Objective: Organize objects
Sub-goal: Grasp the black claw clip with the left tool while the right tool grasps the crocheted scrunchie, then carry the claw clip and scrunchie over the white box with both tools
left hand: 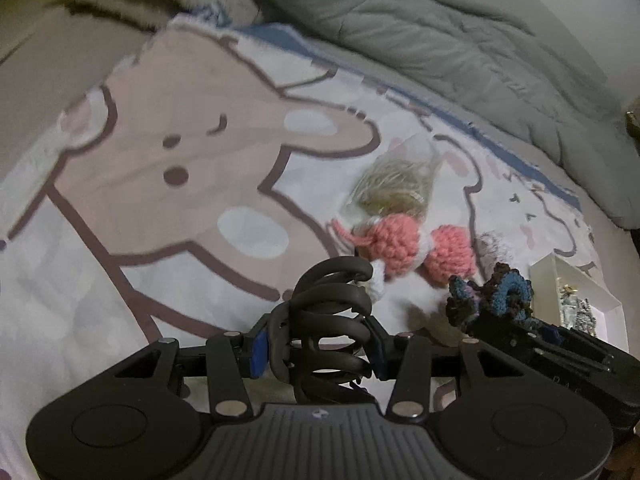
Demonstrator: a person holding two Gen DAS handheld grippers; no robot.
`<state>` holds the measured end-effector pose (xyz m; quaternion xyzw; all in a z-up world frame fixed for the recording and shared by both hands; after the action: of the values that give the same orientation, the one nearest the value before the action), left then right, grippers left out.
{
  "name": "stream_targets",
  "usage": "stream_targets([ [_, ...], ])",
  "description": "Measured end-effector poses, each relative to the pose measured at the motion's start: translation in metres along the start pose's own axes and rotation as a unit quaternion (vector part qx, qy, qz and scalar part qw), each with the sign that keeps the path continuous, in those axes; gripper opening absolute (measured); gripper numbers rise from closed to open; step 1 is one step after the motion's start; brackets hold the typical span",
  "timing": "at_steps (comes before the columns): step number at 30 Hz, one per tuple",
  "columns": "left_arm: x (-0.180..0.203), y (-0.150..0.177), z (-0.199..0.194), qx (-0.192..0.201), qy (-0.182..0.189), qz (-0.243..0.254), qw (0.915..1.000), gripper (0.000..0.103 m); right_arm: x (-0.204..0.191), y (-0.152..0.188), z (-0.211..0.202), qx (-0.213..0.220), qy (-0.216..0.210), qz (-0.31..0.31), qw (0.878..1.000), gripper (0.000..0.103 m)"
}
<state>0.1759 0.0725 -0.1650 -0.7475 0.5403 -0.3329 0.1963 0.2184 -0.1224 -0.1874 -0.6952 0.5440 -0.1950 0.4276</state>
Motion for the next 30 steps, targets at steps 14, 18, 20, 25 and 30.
stream_targets([
  [14,0.029,-0.012,-0.053,0.061,0.015,0.047,0.9969,0.048,-0.003,-0.036,-0.062,0.049,0.0,0.013,0.999,0.045],
  [18,0.037,-0.012,-0.064,0.07,0.019,0.059,0.9956,0.048,0.0,-0.04,-0.077,0.056,0.007,0.011,0.998,0.045],
  [20,0.042,-0.013,-0.069,0.076,0.021,0.066,0.9947,0.048,0.003,-0.04,-0.083,0.058,0.013,0.006,0.998,0.045],
  [25,0.055,-0.01,-0.077,0.083,0.029,0.081,0.9928,0.048,0.013,-0.042,-0.098,0.068,0.025,0.008,0.997,0.045],
  [30,0.068,-0.009,-0.081,0.091,0.035,0.09,0.9911,0.048,0.02,-0.045,-0.112,0.08,0.028,0.014,0.996,0.045],
])
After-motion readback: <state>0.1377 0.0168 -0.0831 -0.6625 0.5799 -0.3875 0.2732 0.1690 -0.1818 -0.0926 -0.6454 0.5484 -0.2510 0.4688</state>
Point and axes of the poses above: each gripper's, at about its wrist camera, not at the fingertips, and z roughly the way its jaws point, x to its right, y to its underside, the point moved 8 cm from there along z, roughly the way its jaws point, and after that the axes turned 15 degrees about x, right-handed, at the moved point
